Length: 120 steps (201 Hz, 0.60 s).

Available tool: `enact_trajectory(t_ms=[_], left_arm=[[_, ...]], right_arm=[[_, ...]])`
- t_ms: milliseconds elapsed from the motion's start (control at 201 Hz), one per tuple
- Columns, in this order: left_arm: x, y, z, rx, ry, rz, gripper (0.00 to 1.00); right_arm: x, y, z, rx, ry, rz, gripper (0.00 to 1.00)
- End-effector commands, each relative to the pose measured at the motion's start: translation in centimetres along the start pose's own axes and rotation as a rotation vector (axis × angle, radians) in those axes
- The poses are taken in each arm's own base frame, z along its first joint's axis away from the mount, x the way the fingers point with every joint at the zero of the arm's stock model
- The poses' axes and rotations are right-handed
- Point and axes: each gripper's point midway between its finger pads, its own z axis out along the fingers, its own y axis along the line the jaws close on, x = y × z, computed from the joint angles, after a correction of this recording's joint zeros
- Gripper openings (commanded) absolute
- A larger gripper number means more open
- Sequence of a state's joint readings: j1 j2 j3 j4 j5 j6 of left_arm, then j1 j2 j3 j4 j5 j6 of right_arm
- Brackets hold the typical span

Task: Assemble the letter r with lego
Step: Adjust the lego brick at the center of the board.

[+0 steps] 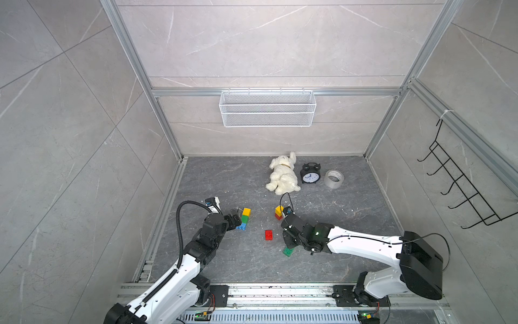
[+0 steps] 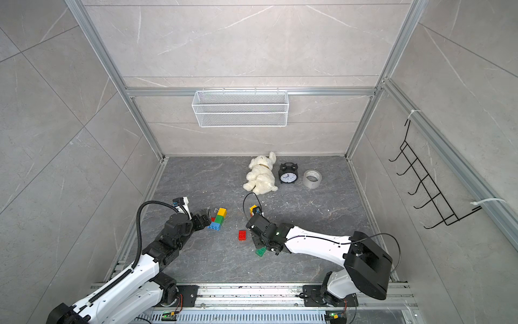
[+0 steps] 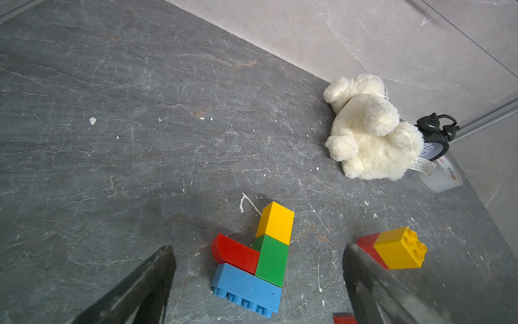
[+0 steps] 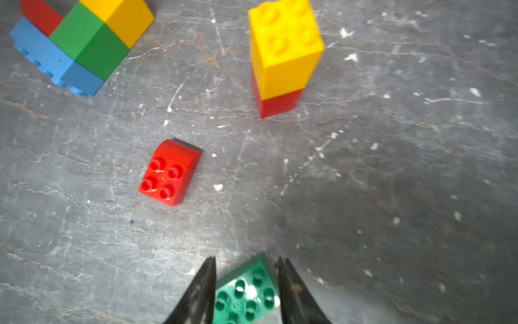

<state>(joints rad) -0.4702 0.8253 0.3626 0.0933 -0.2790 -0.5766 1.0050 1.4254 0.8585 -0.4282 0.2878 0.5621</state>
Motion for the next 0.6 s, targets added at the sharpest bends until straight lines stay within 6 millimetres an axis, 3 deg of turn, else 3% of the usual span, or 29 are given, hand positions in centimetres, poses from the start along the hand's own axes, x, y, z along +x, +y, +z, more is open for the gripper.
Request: enact_trajectory(t_ms=[0, 110, 269, 592], left_arm=[[-2.4, -1.3, 0.0, 0.035, -0.069, -0.007, 0.96], [-2.3, -1.3, 0.3, 0.034, -0.065, -0.008, 0.96], [-1.5, -1.5, 1.1, 0.051, -0.043, -0.029, 0.95], [0.0, -2.2, 2.4, 0.075, 0.025, -0.032, 0.93]], right_arm=[[3.5, -3.4, -1.0, 0.15, 0.089, 0.155, 0.44], [5.4, -3.2, -0.5, 0.159, 0.134, 0.238, 0.47], [5.4, -0.8, 0.2, 0.116, 0.135, 0.28, 0.55], [5.8, 2.8, 2.7, 0.108, 0.184, 0.256, 0.58]])
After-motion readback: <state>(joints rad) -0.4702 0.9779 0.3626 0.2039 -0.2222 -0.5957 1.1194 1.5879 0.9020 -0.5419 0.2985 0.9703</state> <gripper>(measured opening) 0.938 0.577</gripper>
